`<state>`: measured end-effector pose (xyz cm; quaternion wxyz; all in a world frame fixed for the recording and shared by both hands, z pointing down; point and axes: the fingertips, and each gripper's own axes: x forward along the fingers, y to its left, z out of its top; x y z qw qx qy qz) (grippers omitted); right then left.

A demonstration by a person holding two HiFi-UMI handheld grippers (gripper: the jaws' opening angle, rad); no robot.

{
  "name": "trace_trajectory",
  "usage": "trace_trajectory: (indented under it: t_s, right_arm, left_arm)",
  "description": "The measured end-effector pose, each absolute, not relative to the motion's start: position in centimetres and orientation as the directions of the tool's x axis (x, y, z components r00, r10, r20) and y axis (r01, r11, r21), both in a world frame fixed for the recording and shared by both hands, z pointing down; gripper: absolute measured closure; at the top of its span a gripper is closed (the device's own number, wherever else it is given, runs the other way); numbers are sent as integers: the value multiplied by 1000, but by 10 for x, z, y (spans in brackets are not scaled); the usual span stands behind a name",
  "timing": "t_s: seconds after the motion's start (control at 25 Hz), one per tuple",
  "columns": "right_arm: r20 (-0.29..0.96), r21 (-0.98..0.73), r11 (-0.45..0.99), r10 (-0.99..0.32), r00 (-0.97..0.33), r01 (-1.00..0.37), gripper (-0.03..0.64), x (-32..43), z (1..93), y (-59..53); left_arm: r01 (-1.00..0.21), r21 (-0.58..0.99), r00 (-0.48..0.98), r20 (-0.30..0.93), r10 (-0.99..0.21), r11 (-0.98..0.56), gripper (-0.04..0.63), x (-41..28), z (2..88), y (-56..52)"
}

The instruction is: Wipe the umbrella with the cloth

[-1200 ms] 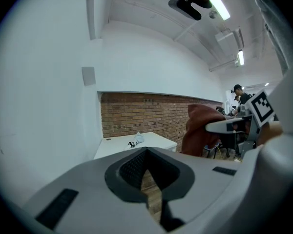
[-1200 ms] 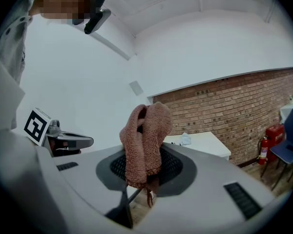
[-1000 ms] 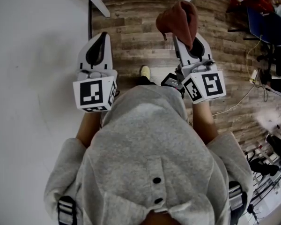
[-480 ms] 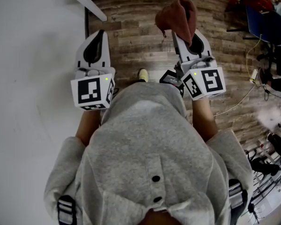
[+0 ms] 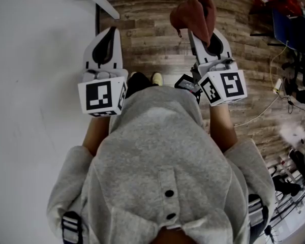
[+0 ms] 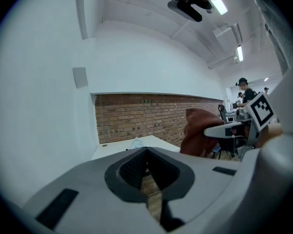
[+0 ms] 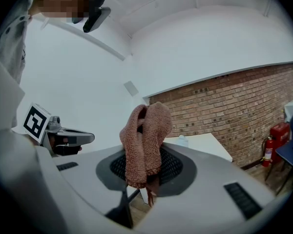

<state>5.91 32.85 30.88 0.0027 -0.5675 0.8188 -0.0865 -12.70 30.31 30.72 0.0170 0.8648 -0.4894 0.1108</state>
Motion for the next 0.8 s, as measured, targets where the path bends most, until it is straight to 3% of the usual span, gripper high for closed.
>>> trace_trajectory:
  t_s: [0.8]
  right_arm:
    - [93,-126,335,-933,-348,-934,523,52,307,315]
  left_arm:
    - [-847,-76,510,168,-844,-527,580,-131,296,283]
